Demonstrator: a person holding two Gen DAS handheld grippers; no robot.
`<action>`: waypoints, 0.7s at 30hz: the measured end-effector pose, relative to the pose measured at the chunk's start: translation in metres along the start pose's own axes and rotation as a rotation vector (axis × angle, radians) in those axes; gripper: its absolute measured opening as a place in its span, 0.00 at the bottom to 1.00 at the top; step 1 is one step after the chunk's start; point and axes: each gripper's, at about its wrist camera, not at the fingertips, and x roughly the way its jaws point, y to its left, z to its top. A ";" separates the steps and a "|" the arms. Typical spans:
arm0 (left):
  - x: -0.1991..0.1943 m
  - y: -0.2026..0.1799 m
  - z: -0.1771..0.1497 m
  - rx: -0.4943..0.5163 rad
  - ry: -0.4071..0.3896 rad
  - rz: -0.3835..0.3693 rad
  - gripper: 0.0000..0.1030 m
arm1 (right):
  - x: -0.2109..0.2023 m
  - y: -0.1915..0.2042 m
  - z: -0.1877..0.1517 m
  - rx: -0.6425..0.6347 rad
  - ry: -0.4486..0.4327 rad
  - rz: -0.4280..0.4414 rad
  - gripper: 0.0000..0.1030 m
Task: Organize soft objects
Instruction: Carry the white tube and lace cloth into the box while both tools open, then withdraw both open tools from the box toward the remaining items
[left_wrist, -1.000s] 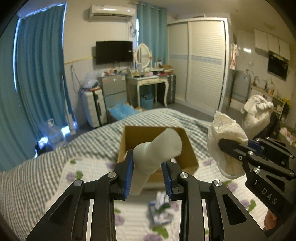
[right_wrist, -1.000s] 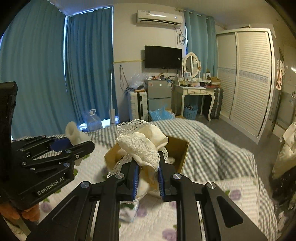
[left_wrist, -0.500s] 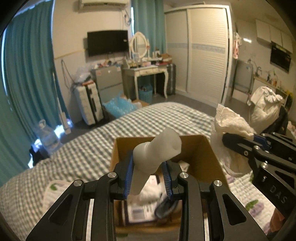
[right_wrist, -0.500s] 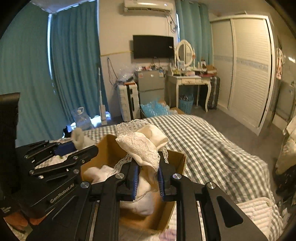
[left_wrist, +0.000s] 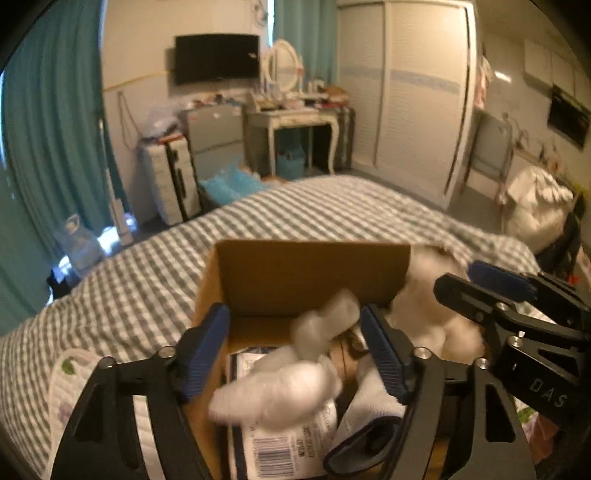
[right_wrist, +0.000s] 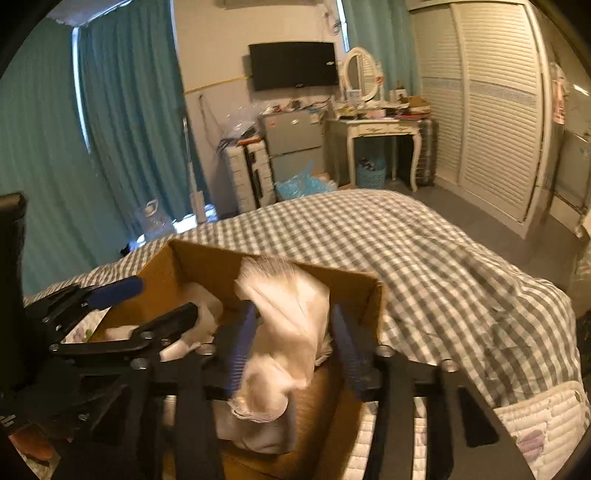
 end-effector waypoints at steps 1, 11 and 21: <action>-0.006 0.000 0.001 -0.001 0.002 -0.014 0.73 | -0.003 -0.002 0.001 0.007 0.002 0.002 0.52; -0.110 0.005 0.029 0.021 -0.100 0.058 0.74 | -0.121 0.007 0.024 -0.007 -0.091 -0.066 0.52; -0.299 0.012 0.028 0.031 -0.387 0.107 1.00 | -0.287 0.048 0.028 -0.107 -0.211 -0.120 0.81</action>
